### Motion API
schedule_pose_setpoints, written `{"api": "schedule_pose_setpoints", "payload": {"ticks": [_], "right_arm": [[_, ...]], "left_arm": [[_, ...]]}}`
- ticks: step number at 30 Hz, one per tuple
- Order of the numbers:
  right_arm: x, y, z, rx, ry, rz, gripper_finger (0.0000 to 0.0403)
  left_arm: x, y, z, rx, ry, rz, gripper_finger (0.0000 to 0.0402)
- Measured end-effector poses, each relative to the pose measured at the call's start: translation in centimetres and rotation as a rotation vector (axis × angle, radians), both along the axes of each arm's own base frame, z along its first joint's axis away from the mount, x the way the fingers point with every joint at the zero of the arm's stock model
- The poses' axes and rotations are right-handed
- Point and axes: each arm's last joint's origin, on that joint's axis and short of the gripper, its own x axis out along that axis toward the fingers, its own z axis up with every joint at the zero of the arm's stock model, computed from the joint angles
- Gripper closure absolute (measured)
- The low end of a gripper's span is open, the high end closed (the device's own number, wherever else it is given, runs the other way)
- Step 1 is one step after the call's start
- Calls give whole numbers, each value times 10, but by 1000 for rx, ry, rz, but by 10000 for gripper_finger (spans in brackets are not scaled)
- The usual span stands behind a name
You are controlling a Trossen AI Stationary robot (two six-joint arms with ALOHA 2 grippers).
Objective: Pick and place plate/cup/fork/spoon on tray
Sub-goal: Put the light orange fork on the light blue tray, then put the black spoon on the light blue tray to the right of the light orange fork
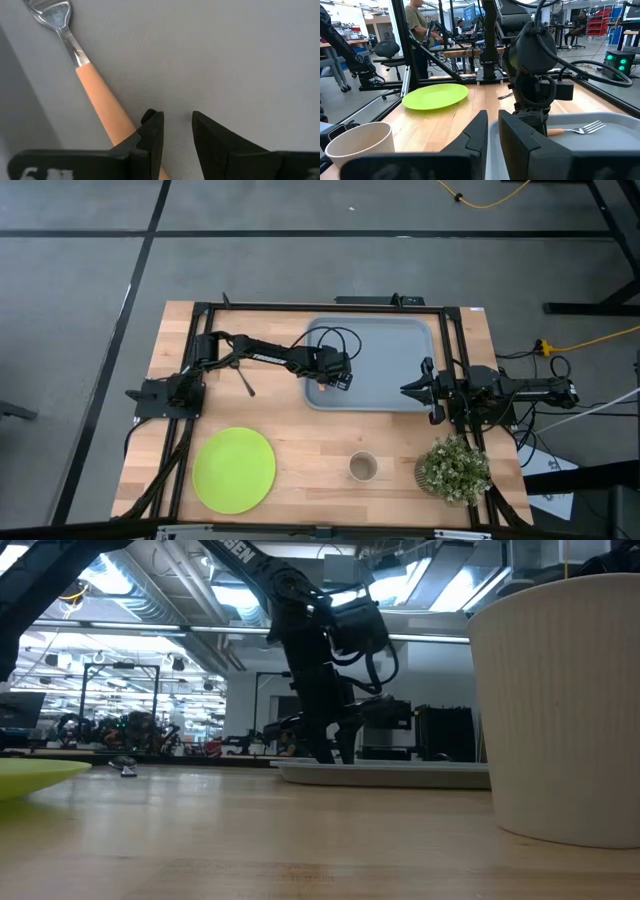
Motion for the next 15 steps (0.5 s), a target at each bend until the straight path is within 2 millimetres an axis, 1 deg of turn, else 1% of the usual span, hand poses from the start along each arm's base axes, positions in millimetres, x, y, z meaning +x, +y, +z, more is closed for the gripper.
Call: {"api": "schedule_pose_setpoints", "payload": {"ticks": [3, 6, 11, 13, 15], "right_arm": [[0, 0, 0, 0, 0, 0, 351], [0, 0, 0, 0, 0, 0, 351], [0, 0, 0, 0, 0, 0, 351], [0, 0, 0, 0, 0, 0, 351], [0, 0, 0, 0, 0, 0, 351]], "left_arm": [[-2, 0, -1, -3, 21, 0, 305], [-4, 0, 3, -2, 28, 1, 305], [-4, 0, 6, 39, 28, 10, 305], [-2, 1, 11, 54, 35, -14, 305], [5, 4, 23, 93, 7, -46, 305]]}}
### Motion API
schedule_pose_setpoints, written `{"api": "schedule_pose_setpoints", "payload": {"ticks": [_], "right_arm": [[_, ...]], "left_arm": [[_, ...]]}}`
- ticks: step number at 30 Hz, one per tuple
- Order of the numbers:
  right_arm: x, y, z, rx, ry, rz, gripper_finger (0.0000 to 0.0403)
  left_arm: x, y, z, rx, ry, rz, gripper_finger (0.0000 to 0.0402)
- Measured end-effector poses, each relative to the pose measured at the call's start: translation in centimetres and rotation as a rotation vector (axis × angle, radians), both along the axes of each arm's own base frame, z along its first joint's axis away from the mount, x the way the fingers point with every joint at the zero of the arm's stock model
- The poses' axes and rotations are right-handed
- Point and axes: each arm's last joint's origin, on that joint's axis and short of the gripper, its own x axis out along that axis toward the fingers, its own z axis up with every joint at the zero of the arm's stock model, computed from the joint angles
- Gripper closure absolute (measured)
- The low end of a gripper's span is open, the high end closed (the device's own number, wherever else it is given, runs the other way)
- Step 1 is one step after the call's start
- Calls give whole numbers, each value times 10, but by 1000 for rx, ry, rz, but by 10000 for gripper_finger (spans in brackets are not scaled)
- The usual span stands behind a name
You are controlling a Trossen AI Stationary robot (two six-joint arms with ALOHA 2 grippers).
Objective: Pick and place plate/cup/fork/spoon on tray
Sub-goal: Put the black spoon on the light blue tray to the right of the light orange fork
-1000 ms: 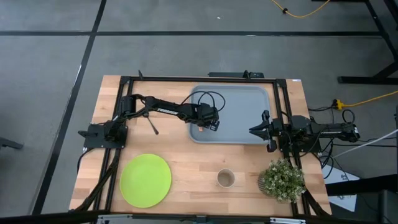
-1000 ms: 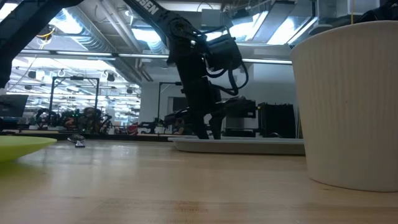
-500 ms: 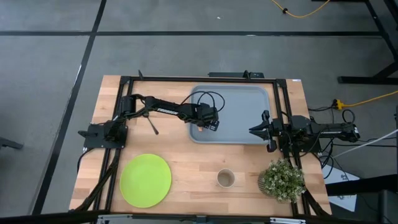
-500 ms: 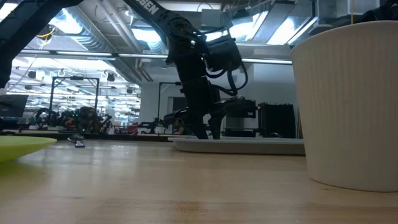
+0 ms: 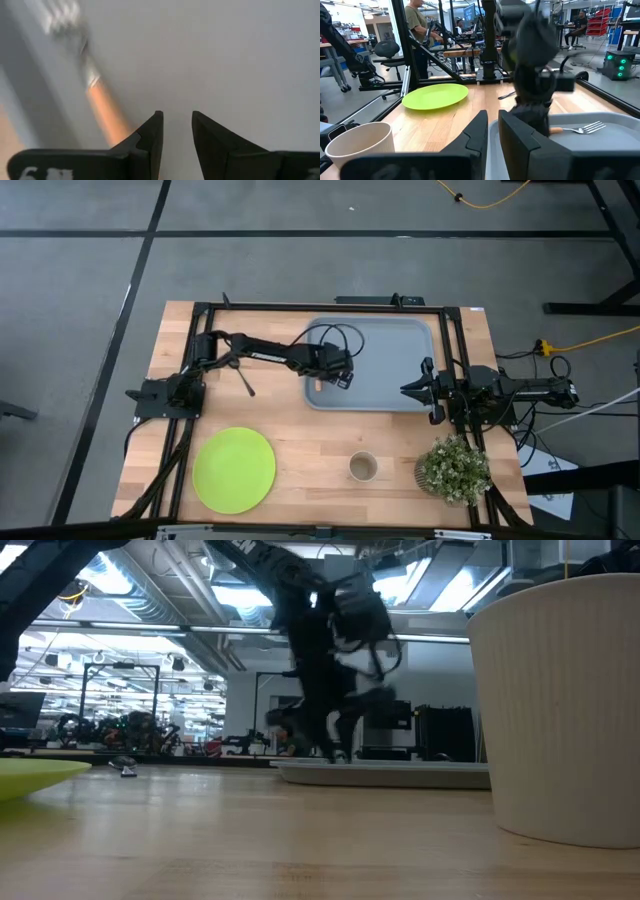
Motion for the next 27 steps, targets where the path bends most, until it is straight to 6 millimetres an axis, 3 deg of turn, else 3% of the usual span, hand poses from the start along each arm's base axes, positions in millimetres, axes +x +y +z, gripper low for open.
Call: {"api": "schedule_pose_setpoints", "payload": {"ticks": [6, 10, 16, 21, 27], "right_arm": [[0, 0, 0, 0, 0, 0, 351], [0, 0, 0, 13, 1, 0, 351], [0, 0, 0, 25, 1, 0, 351], [0, 0, 0, 24, 2, 0, 351], [1, 0, -1, 21, 16, 0, 351]], "left_arm": [[10, 10, 49, 162, 70, -98, 305], [-11, 14, 68, 246, 334, -31, 305], [-60, 17, 68, 184, 703, 241, 305], [-89, 4, 44, 147, 775, 299, 305], [-148, -18, 24, 63, 805, 518, 305]]}}
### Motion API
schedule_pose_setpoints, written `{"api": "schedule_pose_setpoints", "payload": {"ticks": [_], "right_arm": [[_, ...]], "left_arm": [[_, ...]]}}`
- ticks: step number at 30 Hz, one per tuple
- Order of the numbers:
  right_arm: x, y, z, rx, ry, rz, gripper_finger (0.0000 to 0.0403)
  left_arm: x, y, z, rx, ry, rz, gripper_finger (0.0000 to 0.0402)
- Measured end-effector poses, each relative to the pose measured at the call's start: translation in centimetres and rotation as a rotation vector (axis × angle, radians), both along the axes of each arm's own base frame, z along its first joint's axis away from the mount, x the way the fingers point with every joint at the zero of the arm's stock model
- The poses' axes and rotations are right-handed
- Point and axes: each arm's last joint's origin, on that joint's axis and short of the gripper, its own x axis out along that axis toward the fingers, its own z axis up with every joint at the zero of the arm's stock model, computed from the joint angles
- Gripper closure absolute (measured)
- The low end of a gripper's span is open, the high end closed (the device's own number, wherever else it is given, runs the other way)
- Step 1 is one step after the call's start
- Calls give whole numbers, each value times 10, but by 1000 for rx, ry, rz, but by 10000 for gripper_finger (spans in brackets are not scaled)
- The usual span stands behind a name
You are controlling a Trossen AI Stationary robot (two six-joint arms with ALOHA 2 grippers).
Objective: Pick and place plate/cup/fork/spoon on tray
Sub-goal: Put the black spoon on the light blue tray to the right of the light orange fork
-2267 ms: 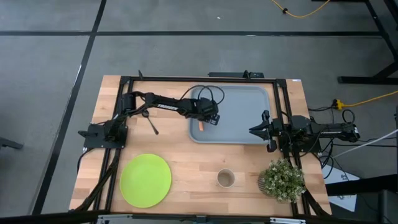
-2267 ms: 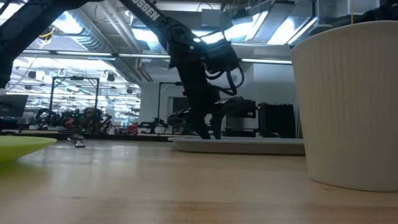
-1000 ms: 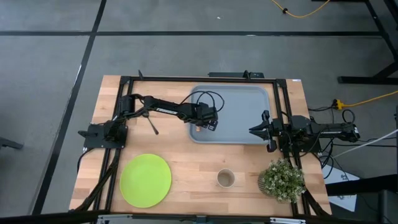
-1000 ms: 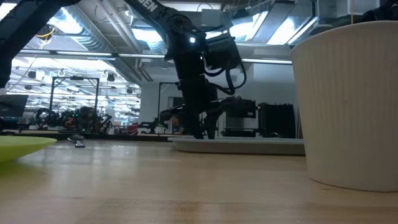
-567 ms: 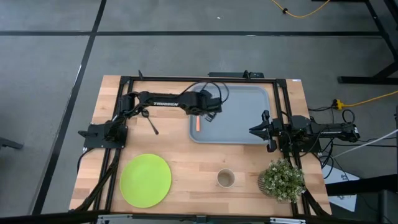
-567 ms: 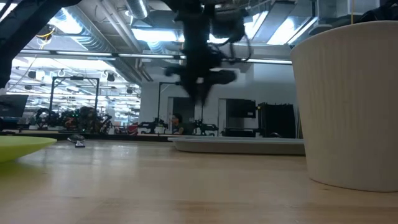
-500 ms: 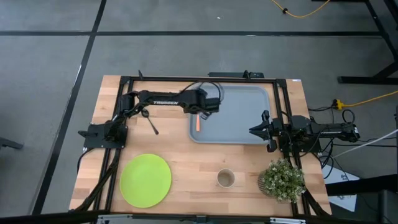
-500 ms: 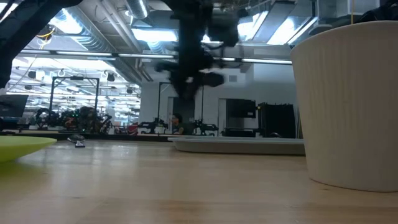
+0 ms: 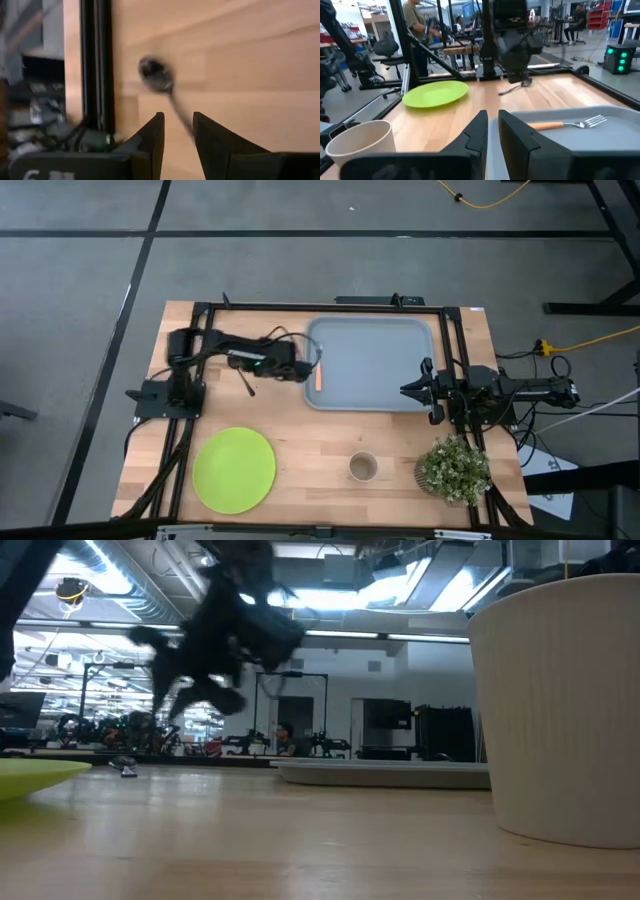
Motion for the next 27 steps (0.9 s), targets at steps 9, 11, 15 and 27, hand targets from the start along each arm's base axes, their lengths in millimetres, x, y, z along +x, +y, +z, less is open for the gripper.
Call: {"api": "schedule_pose_setpoints", "payload": {"ticks": [9, 11, 15, 27], "right_arm": [[1, 0, -1, -5, 10, -2, 351], [1, 0, -1, -4, 9, -2, 351], [1, 0, -1, -1, 10, -1, 351], [1, 0, -1, -3, 10, -2, 351]], "left_arm": [[-60, -25, -26, 126, -460, 280, 305], [-62, -24, -34, 147, -555, 342, 305], [-76, -18, -45, 156, -513, 440, 305], [-85, -1, -52, 154, -494, 509, 305]]}}
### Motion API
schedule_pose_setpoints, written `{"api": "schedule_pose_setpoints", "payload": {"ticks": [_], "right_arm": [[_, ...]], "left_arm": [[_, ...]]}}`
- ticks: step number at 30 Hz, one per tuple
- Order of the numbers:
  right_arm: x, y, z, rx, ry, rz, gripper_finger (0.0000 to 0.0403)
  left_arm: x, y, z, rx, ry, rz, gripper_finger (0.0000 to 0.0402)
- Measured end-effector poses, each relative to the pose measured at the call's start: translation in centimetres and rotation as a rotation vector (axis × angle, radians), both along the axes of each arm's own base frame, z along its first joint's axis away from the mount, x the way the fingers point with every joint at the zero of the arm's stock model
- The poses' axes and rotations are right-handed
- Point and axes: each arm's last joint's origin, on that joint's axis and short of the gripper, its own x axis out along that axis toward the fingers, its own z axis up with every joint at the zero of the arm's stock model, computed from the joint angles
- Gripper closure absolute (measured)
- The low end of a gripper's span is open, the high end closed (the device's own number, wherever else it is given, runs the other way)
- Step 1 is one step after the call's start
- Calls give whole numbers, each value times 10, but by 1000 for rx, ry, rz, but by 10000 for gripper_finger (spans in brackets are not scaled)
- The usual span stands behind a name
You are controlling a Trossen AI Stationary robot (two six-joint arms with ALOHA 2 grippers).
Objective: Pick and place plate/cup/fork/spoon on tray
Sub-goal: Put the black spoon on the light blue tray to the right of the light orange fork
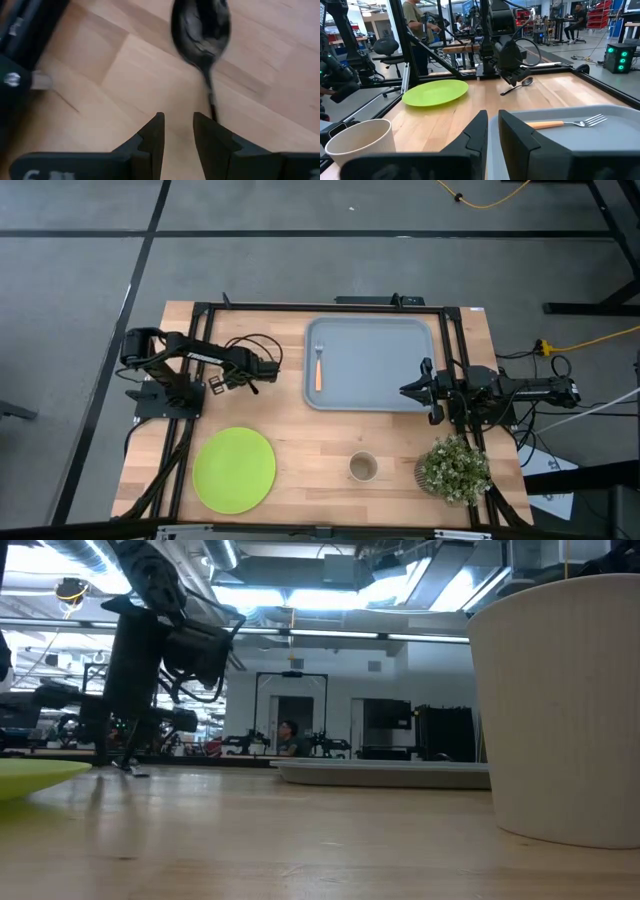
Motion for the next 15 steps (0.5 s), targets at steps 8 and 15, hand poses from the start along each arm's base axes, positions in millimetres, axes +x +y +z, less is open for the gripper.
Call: {"api": "schedule_pose_setpoints", "payload": {"ticks": [8, 15], "right_arm": [[0, 0, 0, -1, 0, 0, 351], [0, 0, 0, -4, 0, 0, 351]], "left_arm": [[0, 2, 0, 20, 6, 0, 305], [9, 5, 9, 98, -24, -20, 305]]}}
